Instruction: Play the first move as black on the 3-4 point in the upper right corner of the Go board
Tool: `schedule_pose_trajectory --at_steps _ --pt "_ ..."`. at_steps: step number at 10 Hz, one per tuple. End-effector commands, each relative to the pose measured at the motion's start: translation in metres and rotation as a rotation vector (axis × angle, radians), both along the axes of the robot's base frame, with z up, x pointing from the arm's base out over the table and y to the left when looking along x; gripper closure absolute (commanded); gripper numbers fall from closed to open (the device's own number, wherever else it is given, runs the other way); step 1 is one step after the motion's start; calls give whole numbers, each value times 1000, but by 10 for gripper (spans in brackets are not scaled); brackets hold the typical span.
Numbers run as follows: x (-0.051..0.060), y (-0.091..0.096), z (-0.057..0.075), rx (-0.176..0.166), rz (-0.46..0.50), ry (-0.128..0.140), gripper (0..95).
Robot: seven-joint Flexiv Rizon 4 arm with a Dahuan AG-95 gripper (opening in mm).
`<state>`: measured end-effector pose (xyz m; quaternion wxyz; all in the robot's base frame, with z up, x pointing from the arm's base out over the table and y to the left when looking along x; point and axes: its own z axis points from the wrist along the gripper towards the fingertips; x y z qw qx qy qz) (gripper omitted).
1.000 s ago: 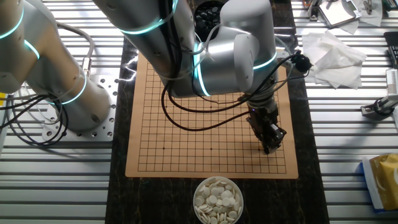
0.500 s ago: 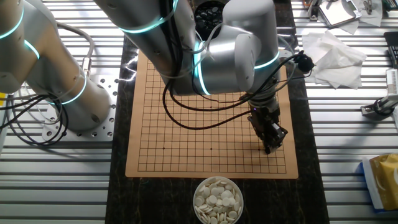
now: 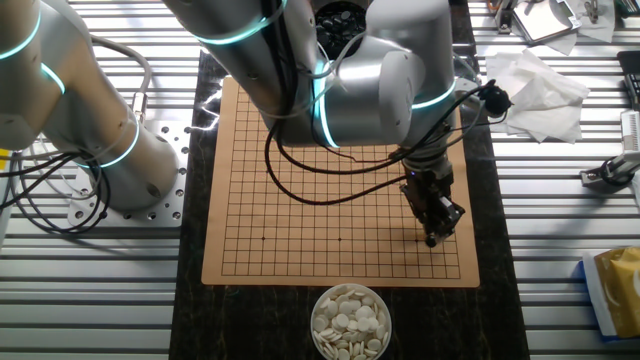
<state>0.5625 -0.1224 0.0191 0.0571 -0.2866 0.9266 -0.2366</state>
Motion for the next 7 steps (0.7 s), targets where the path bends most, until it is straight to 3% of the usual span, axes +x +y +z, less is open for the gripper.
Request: schedule_pose_trajectory --at_steps 1,4,6,7 --pt "0 0 1 3 1 7 760" --pt "-6 6 8 0 12 20 760" --pt "-16 14 16 39 -25 20 760" --pt "-20 17 19 70 -52 23 950"
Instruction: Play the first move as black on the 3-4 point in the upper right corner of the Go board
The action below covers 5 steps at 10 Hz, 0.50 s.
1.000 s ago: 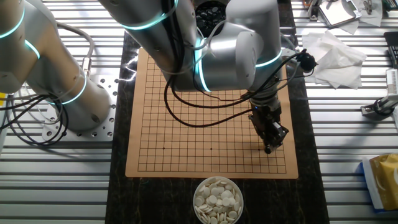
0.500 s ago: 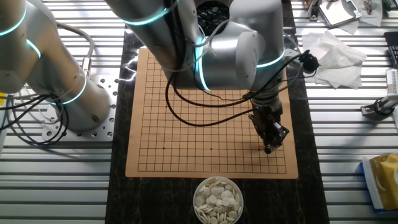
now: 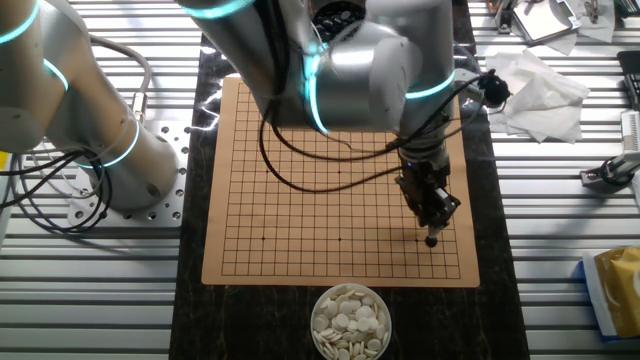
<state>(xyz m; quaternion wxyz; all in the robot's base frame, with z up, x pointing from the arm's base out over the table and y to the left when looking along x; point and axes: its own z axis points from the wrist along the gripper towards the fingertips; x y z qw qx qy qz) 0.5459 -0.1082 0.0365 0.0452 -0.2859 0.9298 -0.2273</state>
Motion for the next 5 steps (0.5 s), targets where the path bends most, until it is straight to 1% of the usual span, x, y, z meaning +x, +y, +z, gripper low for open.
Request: schedule_pose_trajectory --at_steps 1,2,3,4,5 --pt "-8 6 5 86 -69 -5 950" --pt "-13 11 9 143 -115 -17 950" --pt "-15 12 10 186 -136 -19 950" --pt "-15 13 11 277 -165 -27 950" --pt "-16 13 11 317 -184 -28 950"
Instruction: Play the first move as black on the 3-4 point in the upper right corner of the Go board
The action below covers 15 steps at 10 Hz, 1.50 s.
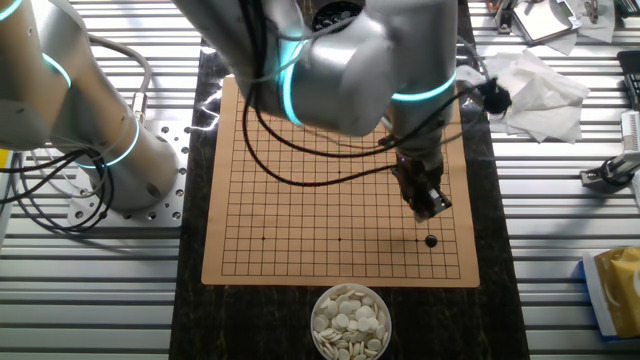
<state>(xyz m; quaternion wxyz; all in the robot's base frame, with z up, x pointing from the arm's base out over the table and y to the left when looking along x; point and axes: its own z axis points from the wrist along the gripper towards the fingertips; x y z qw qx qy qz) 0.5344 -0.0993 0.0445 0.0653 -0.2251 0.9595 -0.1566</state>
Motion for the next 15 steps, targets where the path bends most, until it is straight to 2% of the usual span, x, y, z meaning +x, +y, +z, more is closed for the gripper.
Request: schedule_pose_trajectory --at_steps 1,2,3,5,7,8,9,12,15 --pt "-5 8 6 278 -136 -6 950" --pt "-7 14 8 316 -162 -5 950" --pt "-9 20 10 329 -180 -7 950" --pt "-15 43 9 336 -220 -25 950" --pt "-16 48 8 348 -229 -26 950" --pt "-16 48 8 359 -229 -35 950" --pt "-16 48 8 355 -220 -36 950" --pt "-16 49 7 339 -190 -12 950" --pt "-16 49 7 343 -183 -16 950"
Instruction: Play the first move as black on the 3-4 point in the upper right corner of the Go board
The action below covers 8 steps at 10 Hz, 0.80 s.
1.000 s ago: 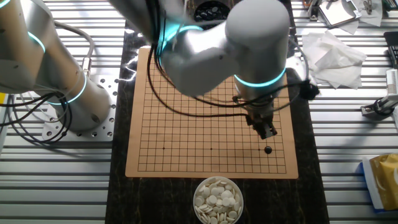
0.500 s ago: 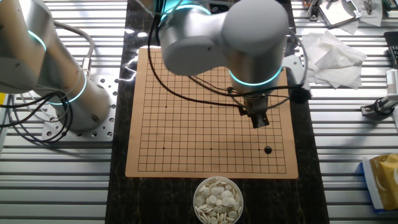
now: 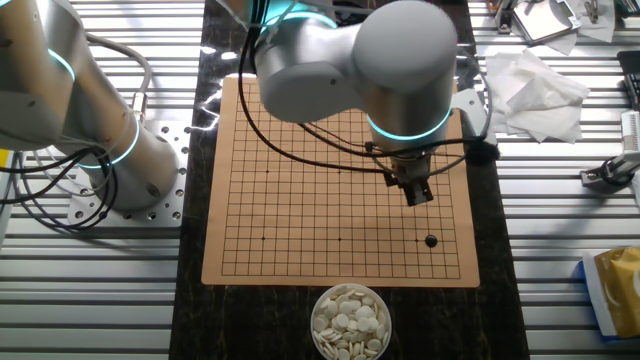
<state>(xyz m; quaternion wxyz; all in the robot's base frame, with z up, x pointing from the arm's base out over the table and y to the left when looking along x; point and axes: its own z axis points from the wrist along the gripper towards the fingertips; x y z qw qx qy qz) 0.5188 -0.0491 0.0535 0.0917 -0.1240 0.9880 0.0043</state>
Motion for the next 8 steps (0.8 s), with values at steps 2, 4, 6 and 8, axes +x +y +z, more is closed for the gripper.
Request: schedule_pose_trajectory --at_steps 2,4,6,8 --pt "0 -1 -2 -4 -15 -11 950" --pt "0 -1 -3 -9 -21 -5 950" --pt "-1 -1 -12 -14 0 -6 950" --pt "-1 0 -15 -17 10 -6 950"
